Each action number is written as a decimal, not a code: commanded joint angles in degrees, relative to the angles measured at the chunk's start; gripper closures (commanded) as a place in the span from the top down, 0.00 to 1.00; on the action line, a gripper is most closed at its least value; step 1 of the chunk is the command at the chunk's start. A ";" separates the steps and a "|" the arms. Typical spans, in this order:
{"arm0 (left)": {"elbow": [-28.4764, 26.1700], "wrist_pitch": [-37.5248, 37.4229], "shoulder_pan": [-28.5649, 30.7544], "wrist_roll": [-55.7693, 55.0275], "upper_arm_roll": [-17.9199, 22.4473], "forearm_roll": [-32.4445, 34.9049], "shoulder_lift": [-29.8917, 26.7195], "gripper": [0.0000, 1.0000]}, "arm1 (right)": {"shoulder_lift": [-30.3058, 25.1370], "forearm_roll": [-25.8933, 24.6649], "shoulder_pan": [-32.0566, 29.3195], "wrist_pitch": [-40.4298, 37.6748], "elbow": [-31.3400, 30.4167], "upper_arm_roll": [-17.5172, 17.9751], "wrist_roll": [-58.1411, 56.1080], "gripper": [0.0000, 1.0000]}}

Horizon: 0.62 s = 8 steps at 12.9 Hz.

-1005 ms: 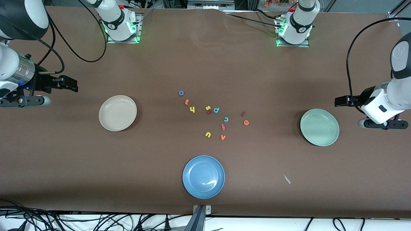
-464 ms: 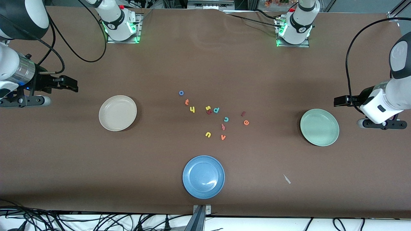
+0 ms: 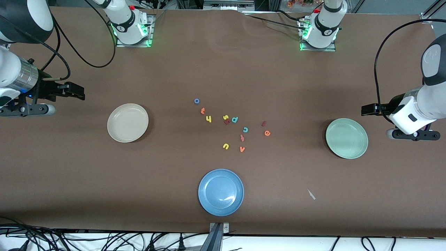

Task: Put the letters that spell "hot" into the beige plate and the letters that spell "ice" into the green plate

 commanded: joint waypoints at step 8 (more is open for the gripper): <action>0.03 -0.66 -0.08 0.88 0.21 -0.75 -0.52 0.99 | -1.17 0.36 0.02 0.74 -1.73 0.24 0.18 1.00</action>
